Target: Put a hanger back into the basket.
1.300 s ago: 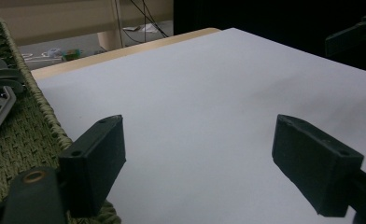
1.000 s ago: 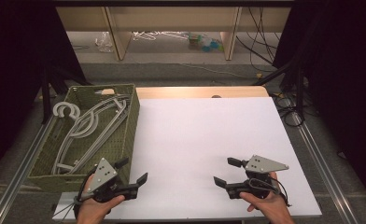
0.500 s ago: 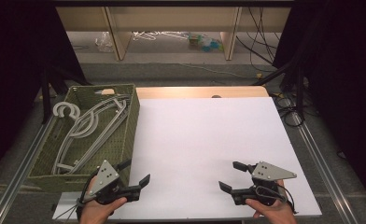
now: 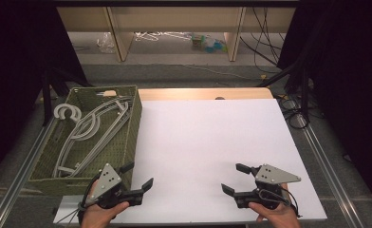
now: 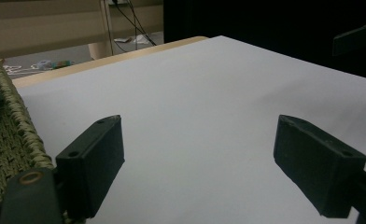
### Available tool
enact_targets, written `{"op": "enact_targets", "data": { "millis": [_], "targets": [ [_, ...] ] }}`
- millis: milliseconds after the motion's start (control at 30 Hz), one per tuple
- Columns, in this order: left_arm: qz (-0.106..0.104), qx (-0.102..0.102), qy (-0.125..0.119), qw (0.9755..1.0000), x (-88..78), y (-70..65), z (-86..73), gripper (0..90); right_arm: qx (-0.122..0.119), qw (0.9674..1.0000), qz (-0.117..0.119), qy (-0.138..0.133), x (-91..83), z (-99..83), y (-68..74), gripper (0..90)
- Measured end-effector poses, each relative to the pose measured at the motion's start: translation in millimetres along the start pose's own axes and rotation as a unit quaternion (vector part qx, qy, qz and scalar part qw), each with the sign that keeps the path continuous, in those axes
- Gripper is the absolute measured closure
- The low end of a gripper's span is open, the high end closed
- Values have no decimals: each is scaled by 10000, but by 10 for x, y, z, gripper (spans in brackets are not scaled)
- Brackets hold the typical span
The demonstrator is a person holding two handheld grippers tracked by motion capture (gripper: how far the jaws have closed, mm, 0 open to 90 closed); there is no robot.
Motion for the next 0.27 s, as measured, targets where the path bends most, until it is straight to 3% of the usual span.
{"op": "enact_targets", "data": {
  "millis": [200, 233, 267],
  "targets": [
    [-7, 9, 4, 10000, 1, -4, -1, 159, 3, 10000, -2, -4, 0, 2, -2, 167],
    [-5, -86, -13, 10000, 4, -14, -3, 159, 4, 10000, -4, -4, 1, 3, -2, 167],
    [-6, 21, -11, 10000, 0, -3, 2, 159, 5, 10000, -6, -6, 0, 3, -2, 167]
  ]
}}
Point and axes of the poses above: each handheld gripper's, and its own axes: x roughly forward along the jaws, z roughly out of its top, y roughly to its left, the point moved 8 cm from there along x, roughly forward along the jaws, and after that the axes turned 1 degree about x, right-handed, at the moved point
